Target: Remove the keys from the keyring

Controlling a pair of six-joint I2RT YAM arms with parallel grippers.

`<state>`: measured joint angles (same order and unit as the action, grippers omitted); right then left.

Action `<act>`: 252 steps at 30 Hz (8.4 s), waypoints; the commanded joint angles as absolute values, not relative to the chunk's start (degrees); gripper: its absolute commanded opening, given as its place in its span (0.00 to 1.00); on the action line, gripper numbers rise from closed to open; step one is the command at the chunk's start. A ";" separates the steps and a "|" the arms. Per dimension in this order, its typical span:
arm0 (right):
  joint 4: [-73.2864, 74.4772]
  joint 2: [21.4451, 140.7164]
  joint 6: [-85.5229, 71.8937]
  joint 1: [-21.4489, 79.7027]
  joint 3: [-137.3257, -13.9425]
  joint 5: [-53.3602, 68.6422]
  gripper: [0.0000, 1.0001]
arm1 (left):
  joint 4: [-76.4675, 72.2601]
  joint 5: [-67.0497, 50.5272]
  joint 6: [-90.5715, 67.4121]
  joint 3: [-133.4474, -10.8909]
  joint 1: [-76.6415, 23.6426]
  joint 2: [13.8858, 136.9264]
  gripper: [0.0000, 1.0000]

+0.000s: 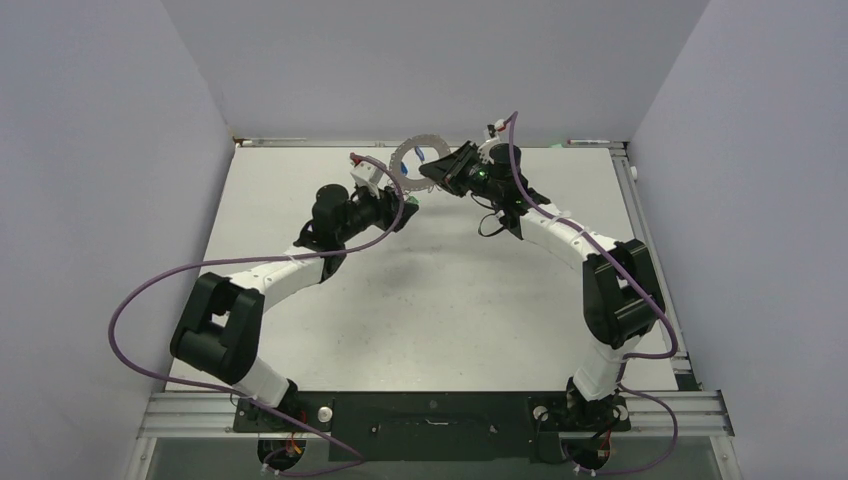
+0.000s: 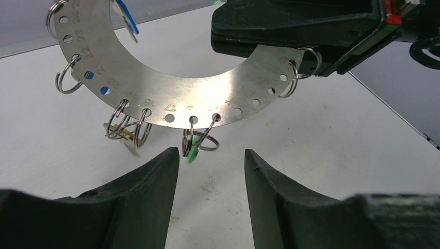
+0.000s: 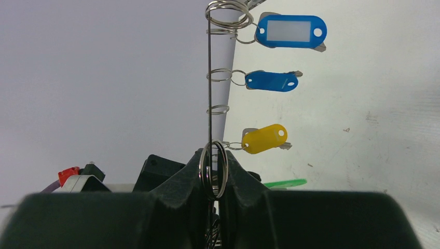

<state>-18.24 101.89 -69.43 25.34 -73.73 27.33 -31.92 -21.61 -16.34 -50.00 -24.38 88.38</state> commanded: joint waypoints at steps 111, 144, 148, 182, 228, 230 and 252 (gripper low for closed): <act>3.17 84.46 -1.11 6.47 -66.84 59.94 0.98 | 62.80 -9.55 46.23 -91.56 -27.48 89.98 0.00; -6.55 83.76 1.26 17.83 -65.72 70.43 0.80 | 12.31 -24.60 86.52 -53.77 -32.73 56.92 0.00; -11.20 84.14 0.59 20.52 -65.31 71.80 0.65 | 7.53 -26.81 83.95 -51.17 -32.87 54.83 0.00; 18.62 84.98 33.55 28.55 -73.54 78.57 0.51 | -28.49 -52.13 101.51 -28.04 -32.79 48.22 0.00; 9.08 83.89 17.89 38.59 -69.57 73.96 0.37 | -28.68 -51.66 102.60 -28.93 -32.78 51.06 0.00; 8.57 83.67 17.28 38.63 -69.36 73.76 0.36 | -26.97 -50.54 102.78 -29.37 -32.72 51.06 0.00; 9.63 83.13 18.87 38.68 -69.10 74.75 0.18 | -23.25 -46.77 101.38 -31.11 -31.64 51.76 0.00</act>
